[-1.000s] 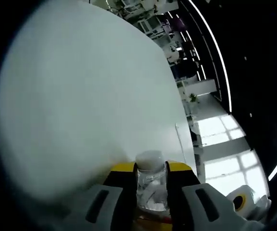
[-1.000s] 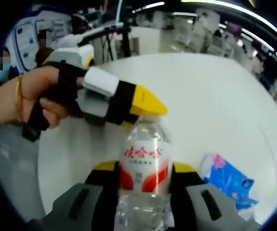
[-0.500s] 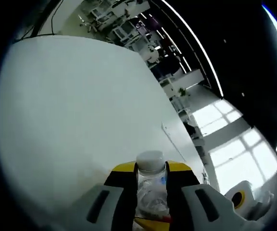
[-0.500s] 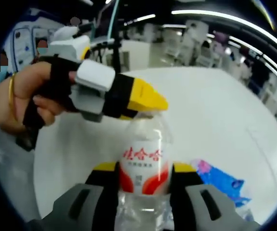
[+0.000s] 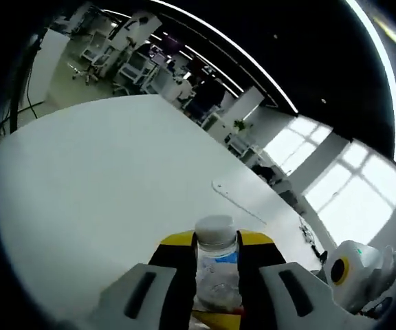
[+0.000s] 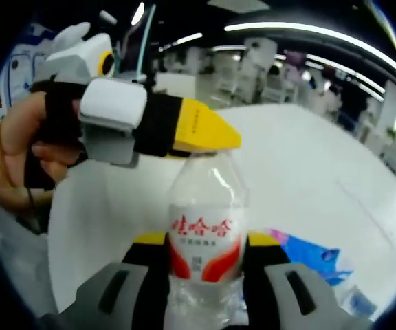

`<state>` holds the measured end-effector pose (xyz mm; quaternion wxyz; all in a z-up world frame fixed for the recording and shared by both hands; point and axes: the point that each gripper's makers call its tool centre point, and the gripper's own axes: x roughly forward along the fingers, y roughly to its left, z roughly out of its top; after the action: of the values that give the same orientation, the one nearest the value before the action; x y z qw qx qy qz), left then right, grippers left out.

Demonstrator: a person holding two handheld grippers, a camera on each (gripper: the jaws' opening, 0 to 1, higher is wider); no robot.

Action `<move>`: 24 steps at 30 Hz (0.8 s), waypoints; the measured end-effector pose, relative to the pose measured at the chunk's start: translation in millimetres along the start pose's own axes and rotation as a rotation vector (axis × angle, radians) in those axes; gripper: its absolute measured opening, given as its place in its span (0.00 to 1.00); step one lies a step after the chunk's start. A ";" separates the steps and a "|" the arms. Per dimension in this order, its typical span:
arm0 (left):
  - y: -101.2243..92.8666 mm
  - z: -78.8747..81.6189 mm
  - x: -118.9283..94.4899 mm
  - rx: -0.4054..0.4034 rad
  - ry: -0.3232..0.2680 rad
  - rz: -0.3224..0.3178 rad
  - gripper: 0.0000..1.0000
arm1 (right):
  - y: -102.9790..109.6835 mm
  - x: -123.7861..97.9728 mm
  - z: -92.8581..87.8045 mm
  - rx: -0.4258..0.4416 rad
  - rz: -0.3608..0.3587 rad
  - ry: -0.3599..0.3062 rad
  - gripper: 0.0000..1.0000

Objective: Arrange the tabletop items into an orderly group along one side of the table until the central work area is clear of visible clutter.

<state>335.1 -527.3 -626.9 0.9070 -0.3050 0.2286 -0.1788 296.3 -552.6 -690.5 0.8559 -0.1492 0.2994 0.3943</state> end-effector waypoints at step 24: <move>-74.4 -11.2 -11.6 0.633 0.032 -0.103 0.20 | -5.5 -26.2 -6.5 0.206 -0.128 -0.106 0.38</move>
<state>305.8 -583.0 -584.1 0.9430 -0.0159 0.1600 -0.2913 284.6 -574.7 -678.9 0.9047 -0.0584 0.2827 0.3133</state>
